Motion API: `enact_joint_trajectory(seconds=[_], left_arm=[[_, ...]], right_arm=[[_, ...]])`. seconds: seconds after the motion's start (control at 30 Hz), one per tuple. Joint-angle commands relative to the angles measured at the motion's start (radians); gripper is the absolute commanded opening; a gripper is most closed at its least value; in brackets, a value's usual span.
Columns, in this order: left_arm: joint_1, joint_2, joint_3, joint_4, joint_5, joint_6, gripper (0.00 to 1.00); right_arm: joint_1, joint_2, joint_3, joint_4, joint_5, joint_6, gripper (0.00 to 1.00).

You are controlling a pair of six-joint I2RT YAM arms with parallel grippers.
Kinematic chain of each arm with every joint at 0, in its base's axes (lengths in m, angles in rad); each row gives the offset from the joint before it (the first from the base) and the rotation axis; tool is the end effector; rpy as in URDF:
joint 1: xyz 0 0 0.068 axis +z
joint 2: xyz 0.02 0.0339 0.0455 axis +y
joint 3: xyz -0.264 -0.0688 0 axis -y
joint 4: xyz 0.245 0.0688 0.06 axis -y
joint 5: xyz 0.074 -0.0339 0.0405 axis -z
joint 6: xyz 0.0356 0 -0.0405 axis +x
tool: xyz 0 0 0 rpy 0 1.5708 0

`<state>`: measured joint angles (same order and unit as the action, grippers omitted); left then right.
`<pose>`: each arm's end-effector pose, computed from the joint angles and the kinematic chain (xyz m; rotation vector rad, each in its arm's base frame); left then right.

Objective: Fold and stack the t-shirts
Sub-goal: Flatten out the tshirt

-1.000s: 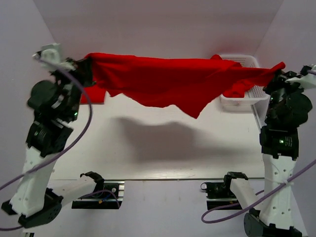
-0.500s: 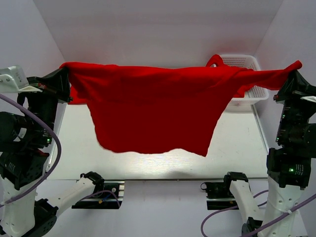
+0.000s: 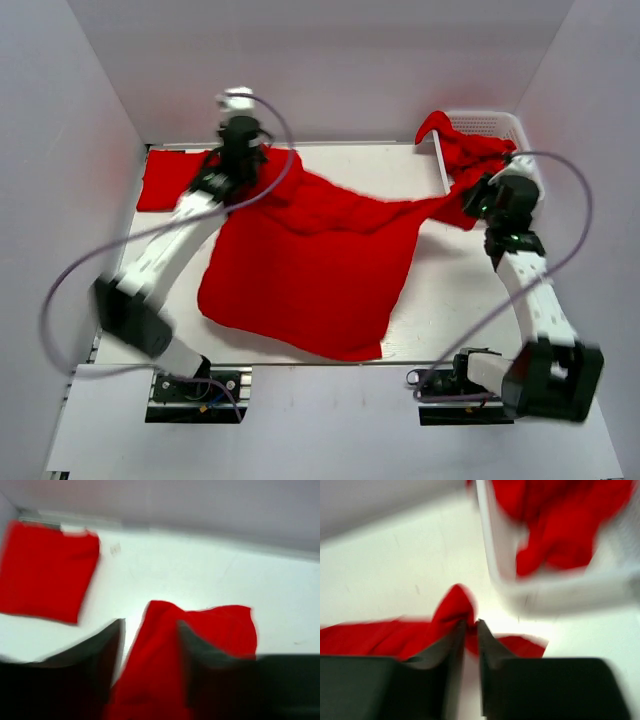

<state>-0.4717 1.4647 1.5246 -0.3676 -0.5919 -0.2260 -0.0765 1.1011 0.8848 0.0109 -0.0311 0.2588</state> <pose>0.3045 -0.1330 0.4192 -0.1760 1.8168 0.0650 0.2593 -0.0188 0.3326 0.2746 1.7575 0.1592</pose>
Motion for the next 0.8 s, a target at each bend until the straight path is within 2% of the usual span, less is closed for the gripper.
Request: enact_joint_trajectory(seconds=[0.0,0.03,0.07,0.1,0.2,0.3,0.43,0.6,0.77], left_arm=[[0.067,0.280,0.104,-0.071,0.070,-0.065,0.63],[0.077,0.358,0.167,-0.141,0.090,-0.075,0.83],[0.097,0.434,0.239,-0.192,0.131,-0.090,0.99],[0.097,0.568,0.388,-0.236,0.151,-0.090,0.99],[0.108,0.692,0.584,-0.341,0.207,-0.099,0.99],[0.117,0.688,0.530,-0.288,0.267,-0.099,0.99],[0.117,0.564,0.329,-0.199,0.337,-0.111,0.99],[0.108,0.390,-0.012,-0.162,0.435,-0.197,0.99],[0.090,0.209,-0.358,-0.171,0.513,-0.303,0.99]], right_arm=[[-0.003,0.100,-0.023,0.049,-0.107,0.033,0.30],[-0.003,0.199,-0.018,0.037,-0.105,0.019,0.38],[-0.005,0.233,0.029,0.014,-0.099,-0.013,0.49],[0.000,0.281,0.048,-0.067,-0.095,-0.027,0.58],[0.010,0.342,0.112,-0.106,-0.108,-0.072,0.90],[0.029,0.336,0.100,-0.077,-0.193,-0.116,0.90],[0.069,0.342,0.105,-0.062,-0.279,-0.159,0.90],[0.161,0.456,0.152,-0.089,-0.329,-0.187,0.90],[0.222,0.571,0.279,-0.118,-0.336,-0.204,0.90]])
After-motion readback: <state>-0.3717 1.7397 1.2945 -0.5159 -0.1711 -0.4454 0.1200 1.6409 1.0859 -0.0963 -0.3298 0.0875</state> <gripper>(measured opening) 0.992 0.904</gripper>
